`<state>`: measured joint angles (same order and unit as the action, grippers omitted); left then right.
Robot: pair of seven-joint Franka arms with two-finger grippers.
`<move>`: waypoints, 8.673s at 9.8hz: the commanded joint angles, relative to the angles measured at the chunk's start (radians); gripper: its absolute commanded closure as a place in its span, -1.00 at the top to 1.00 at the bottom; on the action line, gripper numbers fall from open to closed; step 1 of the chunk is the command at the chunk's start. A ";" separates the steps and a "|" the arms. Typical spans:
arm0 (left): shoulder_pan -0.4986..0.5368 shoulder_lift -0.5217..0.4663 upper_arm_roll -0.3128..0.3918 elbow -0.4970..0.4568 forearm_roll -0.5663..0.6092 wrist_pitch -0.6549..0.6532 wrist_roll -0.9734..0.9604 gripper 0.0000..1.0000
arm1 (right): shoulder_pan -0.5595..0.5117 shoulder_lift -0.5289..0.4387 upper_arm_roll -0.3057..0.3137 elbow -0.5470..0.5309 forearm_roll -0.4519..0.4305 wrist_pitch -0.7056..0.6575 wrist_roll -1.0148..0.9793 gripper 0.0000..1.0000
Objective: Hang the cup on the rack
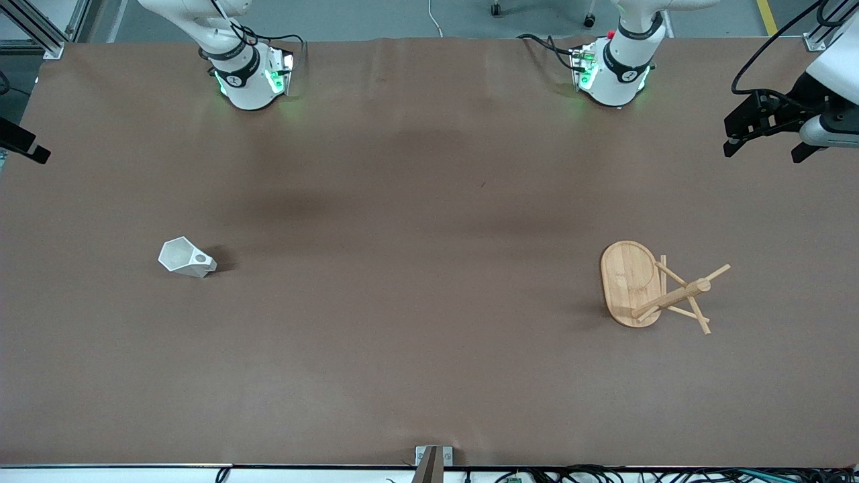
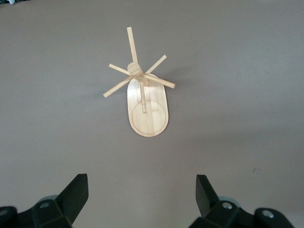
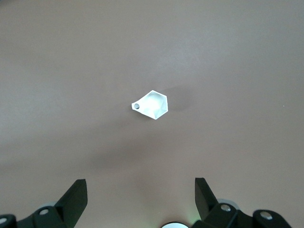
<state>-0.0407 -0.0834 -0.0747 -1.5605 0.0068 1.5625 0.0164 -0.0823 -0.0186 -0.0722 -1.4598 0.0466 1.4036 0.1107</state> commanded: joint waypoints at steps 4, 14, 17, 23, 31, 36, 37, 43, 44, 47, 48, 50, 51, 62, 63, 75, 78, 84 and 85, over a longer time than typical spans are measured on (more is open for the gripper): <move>0.001 0.028 -0.002 -0.003 -0.001 -0.005 -0.001 1.00 | 0.001 0.000 0.000 0.009 -0.010 -0.012 -0.008 1.00; -0.001 0.034 -0.004 0.033 -0.002 -0.005 -0.006 1.00 | -0.019 0.057 -0.004 -0.288 -0.020 0.284 -0.023 1.00; 0.005 0.031 -0.002 0.036 -0.004 -0.004 -0.001 1.00 | -0.042 0.118 -0.006 -0.517 -0.021 0.603 -0.088 1.00; 0.004 0.024 -0.004 0.036 -0.004 -0.005 0.001 1.00 | -0.053 0.279 -0.006 -0.737 -0.019 1.035 -0.125 1.00; -0.004 0.036 -0.004 0.040 -0.010 -0.005 -0.001 1.00 | -0.051 0.327 -0.003 -0.740 -0.014 1.058 -0.123 0.12; -0.062 0.183 -0.036 0.040 -0.090 0.105 0.049 1.00 | -0.053 0.336 -0.003 -0.740 -0.007 1.058 -0.120 -0.76; -0.077 0.209 -0.057 0.039 -0.091 0.160 0.063 1.00 | -0.053 0.336 -0.003 -0.740 -0.005 1.057 -0.118 -0.99; -0.088 0.382 -0.259 0.042 -0.096 0.353 0.186 1.00 | -0.048 0.319 0.003 -0.510 0.033 0.700 -0.384 -0.99; -0.088 0.405 -0.289 0.042 -0.096 0.370 0.224 1.00 | -0.036 0.307 0.011 -0.466 0.106 0.645 -0.388 -0.99; -0.088 0.427 -0.374 0.043 -0.189 0.409 0.237 1.00 | -0.025 0.278 0.066 -0.425 0.429 0.519 -0.452 -0.99; -0.088 0.430 -0.399 0.042 -0.214 0.439 0.255 1.00 | -0.024 0.267 0.071 -0.427 0.581 0.427 -0.507 -0.99; -0.087 0.451 -0.442 0.042 -0.283 0.478 0.366 1.00 | -0.010 0.252 0.071 -0.432 0.779 0.274 -0.514 -0.99; -0.085 0.467 -0.444 0.042 -0.341 0.485 0.507 0.99 | 0.004 0.253 0.071 -0.445 0.894 0.209 -0.514 -0.99; -0.246 0.464 -0.468 0.094 -0.272 0.485 0.576 0.76 | 0.056 0.256 0.431 -0.588 1.397 0.416 -0.497 -0.99; -0.246 0.462 -0.468 0.096 -0.262 0.487 0.573 0.77 | 0.055 0.253 0.452 -0.596 1.418 0.416 -0.493 -0.99; -0.309 0.516 -0.467 0.112 -0.117 0.492 0.539 0.38 | 0.055 0.232 0.480 -0.607 1.461 0.428 -0.493 -0.99; -0.306 0.516 -0.467 0.112 -0.119 0.490 0.528 -0.79 | 0.055 0.223 0.480 -0.607 1.461 0.428 -0.467 -0.99; -0.288 0.485 -0.453 0.114 -0.093 0.438 0.374 -0.94 | 0.033 0.171 0.477 -0.585 1.445 0.417 -0.306 1.00; -0.288 0.478 -0.453 0.115 -0.043 0.420 0.319 -0.94 | 0.016 0.166 0.474 -0.584 1.441 0.417 -0.304 1.00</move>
<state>-0.3282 0.4037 -0.5371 -1.4215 -0.0937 2.0155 0.3971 -0.0260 0.1868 0.3924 -2.0295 1.4736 1.8400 -0.2208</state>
